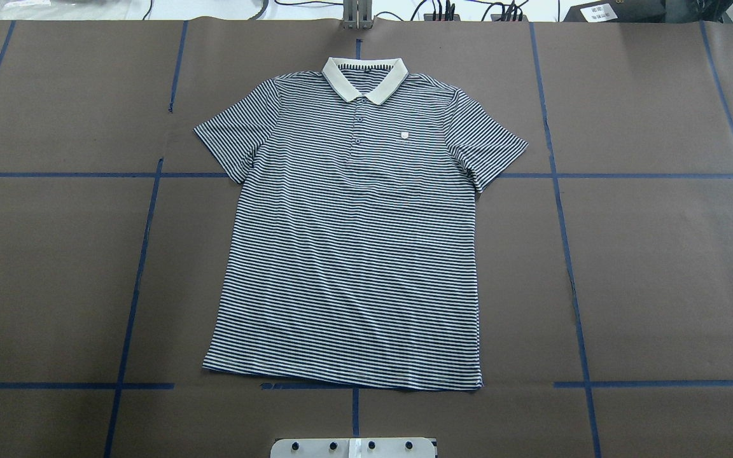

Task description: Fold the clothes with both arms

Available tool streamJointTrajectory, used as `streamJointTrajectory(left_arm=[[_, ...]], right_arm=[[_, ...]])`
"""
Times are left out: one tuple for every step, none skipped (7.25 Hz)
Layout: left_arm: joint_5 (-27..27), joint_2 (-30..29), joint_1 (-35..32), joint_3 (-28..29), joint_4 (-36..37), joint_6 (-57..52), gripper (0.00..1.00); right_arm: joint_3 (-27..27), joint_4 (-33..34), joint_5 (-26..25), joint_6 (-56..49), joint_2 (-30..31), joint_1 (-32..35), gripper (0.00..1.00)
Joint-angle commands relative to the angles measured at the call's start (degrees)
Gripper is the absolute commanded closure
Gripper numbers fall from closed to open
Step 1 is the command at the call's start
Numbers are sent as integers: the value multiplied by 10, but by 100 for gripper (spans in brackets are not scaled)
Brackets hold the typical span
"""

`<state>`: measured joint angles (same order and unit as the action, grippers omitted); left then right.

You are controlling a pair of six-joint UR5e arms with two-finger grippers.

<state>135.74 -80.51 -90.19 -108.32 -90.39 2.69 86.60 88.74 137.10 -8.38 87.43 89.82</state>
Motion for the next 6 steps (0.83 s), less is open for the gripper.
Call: streamJointTrajectory(left_arm=[[0,-2,0,-2,-2,0,0],[0,-1,0,-3,-10,0,0],[0,-1,0,-6,-11,0,0],[0,-1,0,-13,-11,0,0],[0,0,0,-22,-11,1,0],[0,0,0,-20,-11,0,0]], right_arm=[[-20,-77,-4,48,-30,-88,0],[-54,-142,-5,103,-61,-137,0],[-99,-199,-3,160,-99,-169,0],[-125,-226,-5,256,-149,-208,0],[-140,-260,-37,382,-200,-240,0],[-144,-279,-54,510,-232,-273,0]])
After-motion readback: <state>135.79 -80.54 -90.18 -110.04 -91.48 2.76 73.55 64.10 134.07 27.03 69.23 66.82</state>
